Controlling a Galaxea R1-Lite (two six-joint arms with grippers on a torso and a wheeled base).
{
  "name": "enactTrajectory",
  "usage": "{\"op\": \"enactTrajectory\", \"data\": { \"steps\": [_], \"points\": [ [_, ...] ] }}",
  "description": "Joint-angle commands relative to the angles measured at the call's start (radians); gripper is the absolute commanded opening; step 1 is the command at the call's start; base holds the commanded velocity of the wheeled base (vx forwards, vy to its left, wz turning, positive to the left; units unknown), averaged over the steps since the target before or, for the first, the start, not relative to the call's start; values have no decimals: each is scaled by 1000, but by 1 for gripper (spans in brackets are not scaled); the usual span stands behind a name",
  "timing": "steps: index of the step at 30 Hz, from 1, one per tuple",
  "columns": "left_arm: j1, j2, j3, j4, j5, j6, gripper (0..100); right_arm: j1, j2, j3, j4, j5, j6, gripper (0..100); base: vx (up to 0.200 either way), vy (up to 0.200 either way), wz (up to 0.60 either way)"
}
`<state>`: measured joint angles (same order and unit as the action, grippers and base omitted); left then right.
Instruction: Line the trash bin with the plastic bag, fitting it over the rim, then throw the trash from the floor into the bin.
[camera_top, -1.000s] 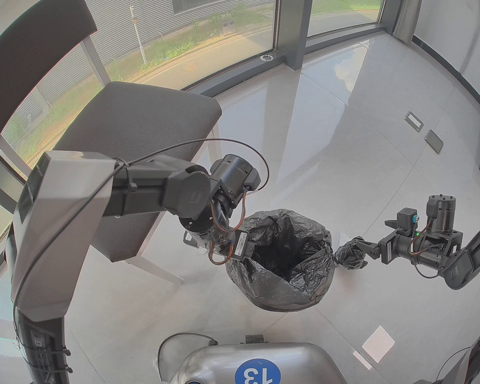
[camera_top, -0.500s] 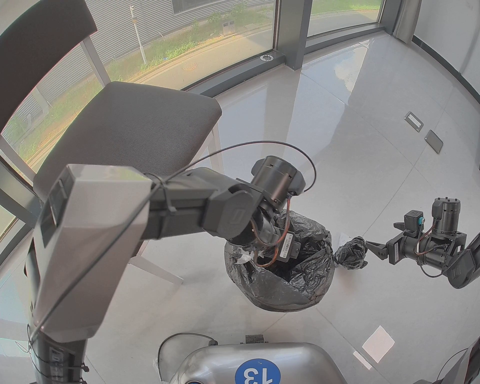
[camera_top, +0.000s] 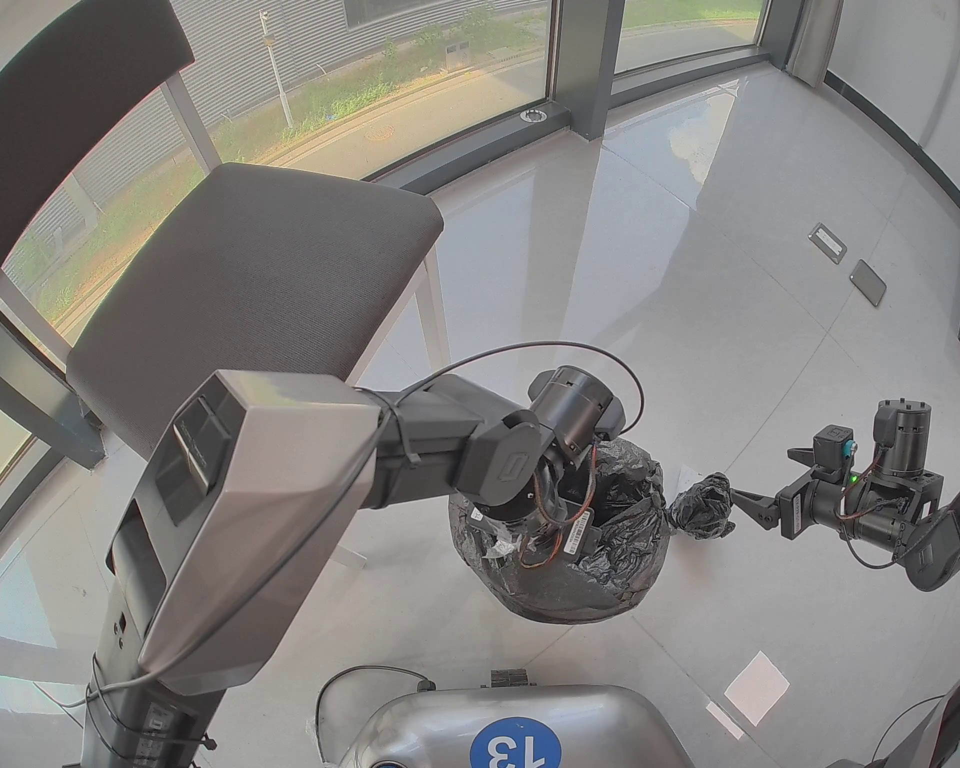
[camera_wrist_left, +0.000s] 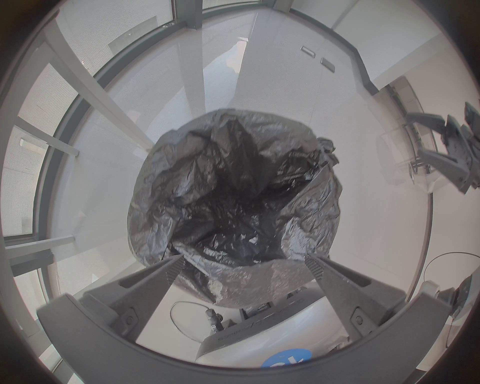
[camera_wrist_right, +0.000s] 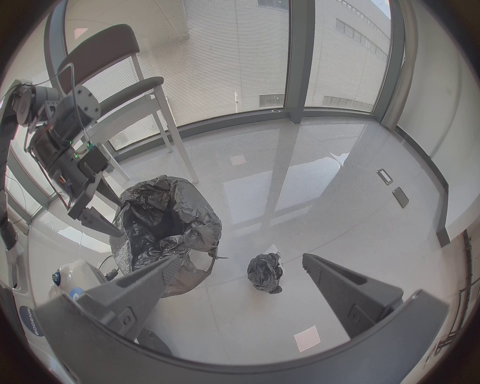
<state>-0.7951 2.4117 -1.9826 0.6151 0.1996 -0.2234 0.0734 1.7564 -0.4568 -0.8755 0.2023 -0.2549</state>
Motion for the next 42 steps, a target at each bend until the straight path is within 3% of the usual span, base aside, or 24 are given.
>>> {"op": "enactTrajectory", "data": {
  "steps": [1,8,13,18,25,42],
  "points": [
    [5,9,7,28,3,-1,100,2,-21,6,1,0,0,100,0,0,0],
    [22,-98,48,166,15,3,100,2,-44,24,0,0,3,100,0,0,0],
    [34,-105,54,130,15,4,100,2,-57,30,0,0,5,100,0,0,0],
    [-4,-59,47,64,29,3,100,2,-72,55,0,0,3,100,0,0,0],
    [-19,12,-17,77,26,-1,100,2,-72,55,0,0,3,100,0,0,0],
    [-19,98,-17,77,17,-13,100,2,-71,53,-2,0,3,100,0,0,0]
  ]
}}
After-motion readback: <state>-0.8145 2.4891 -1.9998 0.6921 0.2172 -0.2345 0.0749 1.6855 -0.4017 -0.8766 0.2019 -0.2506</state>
